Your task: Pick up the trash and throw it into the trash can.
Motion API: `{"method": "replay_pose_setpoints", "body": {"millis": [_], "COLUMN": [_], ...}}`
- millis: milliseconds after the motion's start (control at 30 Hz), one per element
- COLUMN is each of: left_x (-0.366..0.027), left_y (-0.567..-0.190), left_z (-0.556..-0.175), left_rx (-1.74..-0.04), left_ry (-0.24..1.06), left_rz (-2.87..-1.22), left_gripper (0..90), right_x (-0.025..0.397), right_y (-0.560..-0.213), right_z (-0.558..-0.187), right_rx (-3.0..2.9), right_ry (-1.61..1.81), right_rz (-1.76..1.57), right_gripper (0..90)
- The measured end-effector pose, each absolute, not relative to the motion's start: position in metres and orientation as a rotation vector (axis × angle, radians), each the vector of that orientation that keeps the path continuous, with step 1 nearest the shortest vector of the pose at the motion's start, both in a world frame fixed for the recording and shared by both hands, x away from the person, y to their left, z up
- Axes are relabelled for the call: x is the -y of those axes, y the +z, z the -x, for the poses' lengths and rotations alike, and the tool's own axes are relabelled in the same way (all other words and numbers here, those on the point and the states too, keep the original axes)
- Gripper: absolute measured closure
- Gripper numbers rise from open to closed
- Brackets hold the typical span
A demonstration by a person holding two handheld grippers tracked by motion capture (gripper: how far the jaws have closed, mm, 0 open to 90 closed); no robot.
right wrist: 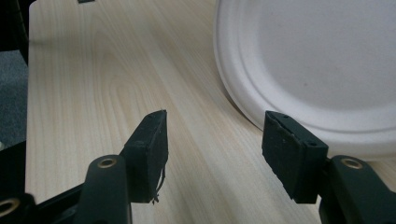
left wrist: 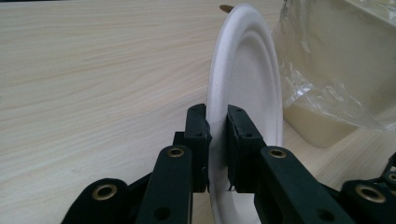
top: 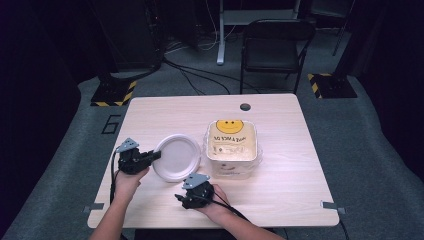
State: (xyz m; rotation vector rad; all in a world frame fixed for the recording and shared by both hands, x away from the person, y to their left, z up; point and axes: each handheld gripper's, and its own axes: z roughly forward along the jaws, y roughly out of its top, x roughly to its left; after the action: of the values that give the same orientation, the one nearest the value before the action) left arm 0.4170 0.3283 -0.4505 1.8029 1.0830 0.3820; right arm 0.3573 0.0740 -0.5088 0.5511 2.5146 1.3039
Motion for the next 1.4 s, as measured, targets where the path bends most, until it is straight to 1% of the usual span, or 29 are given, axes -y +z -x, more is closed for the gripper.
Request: {"method": "replay_pose_setpoints", "body": {"millis": [367, 667, 1400], "left_x": [-0.332, -0.332, -0.311], "left_y": [-0.435, -0.42, -0.368], "left_z": [-0.419, -0.42, -0.422], "left_rx": [-1.091, -1.089, -1.03], "left_ry": [0.438, 0.462, 0.519], "left_rz": [-1.789, -1.801, -1.829], "left_gripper": [81.9, 82.0, 81.9], "right_x": [-0.065, -0.057, -0.042], "right_y": [-0.498, -0.497, -0.496], "right_z": [-0.351, -0.349, -0.349], "right_rx": [-2.535, -2.539, -2.531], "right_ry": [1.324, 1.343, 1.395], "right_rz": [-0.492, -0.494, -0.509], "right_gripper": [39.8, 39.7, 39.4]}}
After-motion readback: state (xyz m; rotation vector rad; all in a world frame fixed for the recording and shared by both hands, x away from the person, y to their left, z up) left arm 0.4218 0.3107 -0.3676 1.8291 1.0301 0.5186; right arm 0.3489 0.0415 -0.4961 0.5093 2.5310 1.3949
